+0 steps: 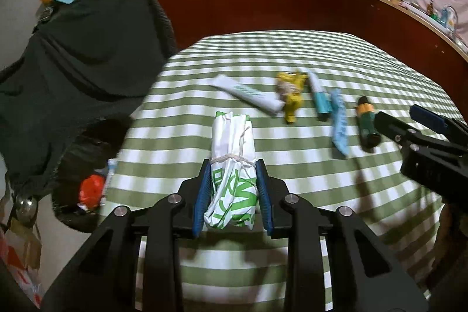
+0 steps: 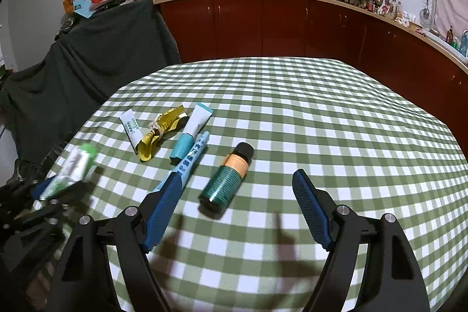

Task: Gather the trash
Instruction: 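Grasp the white-green wrapper with the left tool while the right tool grasps the green bottle, then carry the wrapper and bottle over the black bin and open both tools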

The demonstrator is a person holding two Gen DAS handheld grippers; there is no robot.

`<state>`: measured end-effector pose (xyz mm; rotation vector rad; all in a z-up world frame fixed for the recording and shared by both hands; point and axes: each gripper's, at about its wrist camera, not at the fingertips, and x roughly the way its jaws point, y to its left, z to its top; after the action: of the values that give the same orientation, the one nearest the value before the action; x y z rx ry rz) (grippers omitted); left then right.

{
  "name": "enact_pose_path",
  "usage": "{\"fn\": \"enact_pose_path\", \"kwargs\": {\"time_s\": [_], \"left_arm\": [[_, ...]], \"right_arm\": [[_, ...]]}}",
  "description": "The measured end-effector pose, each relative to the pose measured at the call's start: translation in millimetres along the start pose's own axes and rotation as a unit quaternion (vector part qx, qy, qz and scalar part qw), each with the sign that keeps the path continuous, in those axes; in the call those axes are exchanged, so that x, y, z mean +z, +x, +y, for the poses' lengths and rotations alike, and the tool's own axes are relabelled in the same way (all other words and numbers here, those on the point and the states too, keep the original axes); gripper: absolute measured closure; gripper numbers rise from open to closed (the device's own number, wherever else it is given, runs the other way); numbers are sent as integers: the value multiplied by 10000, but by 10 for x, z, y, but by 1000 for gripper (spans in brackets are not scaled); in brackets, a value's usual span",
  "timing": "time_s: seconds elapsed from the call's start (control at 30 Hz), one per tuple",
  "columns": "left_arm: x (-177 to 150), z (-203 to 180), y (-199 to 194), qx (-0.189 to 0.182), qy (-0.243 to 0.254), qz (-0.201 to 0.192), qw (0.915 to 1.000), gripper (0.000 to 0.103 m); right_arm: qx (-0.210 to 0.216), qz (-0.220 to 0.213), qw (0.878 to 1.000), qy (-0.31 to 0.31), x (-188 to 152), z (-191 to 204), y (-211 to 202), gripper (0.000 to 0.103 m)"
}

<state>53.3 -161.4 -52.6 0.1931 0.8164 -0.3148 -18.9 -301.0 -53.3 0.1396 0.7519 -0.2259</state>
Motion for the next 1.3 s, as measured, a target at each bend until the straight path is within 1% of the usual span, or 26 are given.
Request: {"fn": "enact_pose_path", "kwargs": {"time_s": [0.07,0.23,0.3,0.37,0.43,0.5,0.57,0.6,0.67,0.73,0.93,1.07,1.13,1.3], "left_arm": [[-7,114,-12,107,-74,-13,9999,74],[0,472,-41,418,-307,-50,9986,74],[0,605,-49,535,-398,-63,9978,74],[-3,734,-54,640,-507,-64,9966,74],[-10,827,-54,709,-578,-62,9958,74],[-17,912,-52,775,-645,-59,9949,74],[-25,973,-50,810,-690,-51,9943,74],[-33,999,-53,835,-706,-51,9940,74],[-46,1039,-58,836,-750,-39,9937,74],[-55,1067,-60,852,-760,-44,9934,74],[-87,1121,-52,877,-785,-37,9930,74],[-110,1195,-74,952,-832,-44,9920,74],[-120,1248,-88,1030,-860,-58,9909,74],[-162,1425,-135,1220,-938,-80,9880,74]], "right_arm": [[-41,78,10000,-11,22,30,69,33],[-139,246,9996,-13,42,46,190,36],[-157,309,9994,-11,46,47,224,40],[-179,373,9991,-19,43,48,249,46],[-196,440,9988,-14,37,40,274,49],[-183,480,9987,-7,36,34,295,54],[-183,524,9985,-21,29,35,309,64],[-167,549,9984,-24,27,34,318,66],[-155,595,9981,-60,13,43,329,74],[-144,622,9979,-81,6,51,336,78],[-161,586,9981,-87,1,55,306,78],[-120,436,9990,-57,53,79,191,78],[-61,313,9994,-101,101,129,115,78],[314,-6,9988,-367,228,435,-68,78]]}}
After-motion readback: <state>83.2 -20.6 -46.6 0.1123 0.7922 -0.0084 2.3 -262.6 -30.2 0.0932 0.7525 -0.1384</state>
